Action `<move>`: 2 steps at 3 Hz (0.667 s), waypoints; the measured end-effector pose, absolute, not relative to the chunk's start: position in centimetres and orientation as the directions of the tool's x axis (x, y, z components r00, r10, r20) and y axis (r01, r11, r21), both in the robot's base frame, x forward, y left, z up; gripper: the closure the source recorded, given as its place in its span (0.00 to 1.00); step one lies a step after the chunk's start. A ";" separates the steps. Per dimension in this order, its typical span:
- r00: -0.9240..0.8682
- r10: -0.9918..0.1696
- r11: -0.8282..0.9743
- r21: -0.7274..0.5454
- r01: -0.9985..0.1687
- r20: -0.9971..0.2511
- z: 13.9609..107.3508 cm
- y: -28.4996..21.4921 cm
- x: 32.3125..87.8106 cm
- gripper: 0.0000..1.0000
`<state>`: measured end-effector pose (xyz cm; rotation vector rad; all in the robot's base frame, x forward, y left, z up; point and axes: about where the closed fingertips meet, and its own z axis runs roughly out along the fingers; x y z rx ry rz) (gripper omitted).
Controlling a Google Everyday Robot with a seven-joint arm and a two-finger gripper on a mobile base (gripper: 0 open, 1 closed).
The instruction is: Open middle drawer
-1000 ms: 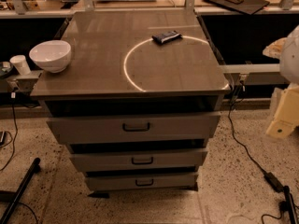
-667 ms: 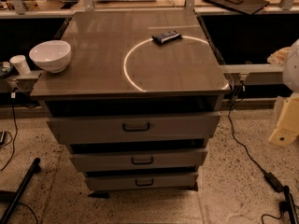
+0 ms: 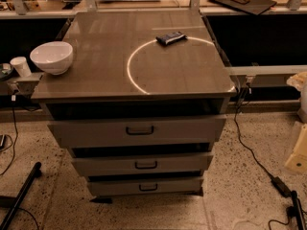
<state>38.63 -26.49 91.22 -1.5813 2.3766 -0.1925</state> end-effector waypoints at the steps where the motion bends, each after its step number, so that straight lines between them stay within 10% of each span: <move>1: -0.377 -0.914 0.405 -0.251 -0.879 -0.153 90.3 -27.0 38.0 0.00; 2: -0.391 -0.907 0.418 -0.225 -0.880 -0.158 88.8 -27.2 37.3 0.00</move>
Offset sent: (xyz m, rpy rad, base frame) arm -0.0226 -0.0120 -0.0430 0.0344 0.0643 -0.0433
